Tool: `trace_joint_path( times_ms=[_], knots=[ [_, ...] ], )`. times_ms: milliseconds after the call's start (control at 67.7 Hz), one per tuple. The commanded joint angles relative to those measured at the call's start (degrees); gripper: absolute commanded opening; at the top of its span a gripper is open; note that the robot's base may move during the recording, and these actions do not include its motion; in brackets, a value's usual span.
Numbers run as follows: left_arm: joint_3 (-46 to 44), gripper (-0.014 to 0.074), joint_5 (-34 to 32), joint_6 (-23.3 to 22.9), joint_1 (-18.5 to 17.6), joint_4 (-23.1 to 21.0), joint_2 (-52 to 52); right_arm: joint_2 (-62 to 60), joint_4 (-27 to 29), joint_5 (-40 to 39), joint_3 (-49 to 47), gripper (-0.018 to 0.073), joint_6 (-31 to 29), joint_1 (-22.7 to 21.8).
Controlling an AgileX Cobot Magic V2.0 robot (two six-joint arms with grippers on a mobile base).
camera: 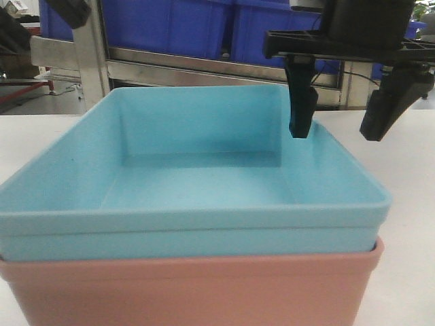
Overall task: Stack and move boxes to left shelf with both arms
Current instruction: 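Raise the right gripper and bring the left gripper over the stack, then lower both grippers onto opposite walls of the light-blue box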
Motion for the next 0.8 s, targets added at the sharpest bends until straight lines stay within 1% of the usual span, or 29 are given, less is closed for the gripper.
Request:
trace_joint_path(
  times_ms=[0, 59, 118, 163, 192, 251, 340, 399, 458, 576, 724, 783],
  knots=[
    [-3.73, 0.0384, -2.68, -0.83, -0.48, -0.78, 1.77, -2.74, -0.72, -0.88, -1.46, 0.0560, -0.61, 0.07],
    [-5.42, 0.0384, -1.35, -3.80, -0.78, 0.21, 3.86, -2.74, -0.72, -0.88, -1.46, 0.0560, -0.61, 0.07],
    [-7.17, 0.0381, 0.70, -7.58, -1.54, 3.73, 5.86, -2.74, -0.72, -0.88, -1.46, 0.0560, -0.61, 0.07],
    [-8.84, 0.0368, 3.24, -11.62, -2.45, 8.58, 7.20, -2.74, -0.72, -0.88, -1.46, 0.0560, -0.61, 0.07],
    [-9.55, 0.0362, 4.36, -13.33, -3.16, 10.90, 8.02, -2.74, -0.72, -1.00, -1.46, 0.0560, -0.61, 0.07],
    [-11.60, 0.0353, 7.94, -18.50, -5.13, 18.68, 9.80, -2.74, -0.72, -1.26, -1.46, 0.0560, -0.61, 0.07],
    [-14.42, 0.0353, 11.72, -23.55, -8.13, 25.95, 12.03, -2.74, -0.72, -1.26, -1.46, 0.0560, -0.61, 0.07],
    [-15.99, 0.0353, 13.54, -26.32, -9.63, 27.53, 13.16, -2.74, -0.72, -1.26, -1.46, 0.0560, -0.61, 0.07],
    [-17.29, 0.0353, 14.50, -27.95, -10.73, 27.69, 14.07, -2.74, -0.72, -1.59, -1.46, 0.0560, -0.61, 0.07],
    [-19.62, 0.0353, 16.92, -33.05, -11.10, 27.91, 16.93, -2.74, -0.72, -2.72, -1.46, 0.0560, -0.61, 0.07],
    [-21.50, 0.0353, 20.64, -35.23, -11.10, 27.91, 20.46, -2.67, -0.66, -3.78, -1.46, 0.0560, -0.42, 0.07],
    [-21.61, 0.0353, 21.46, -35.30, -11.10, 27.12, 21.38, -2.61, -0.51, -4.66, -1.46, 0.0560, -0.42, 0.07]
  ],
)
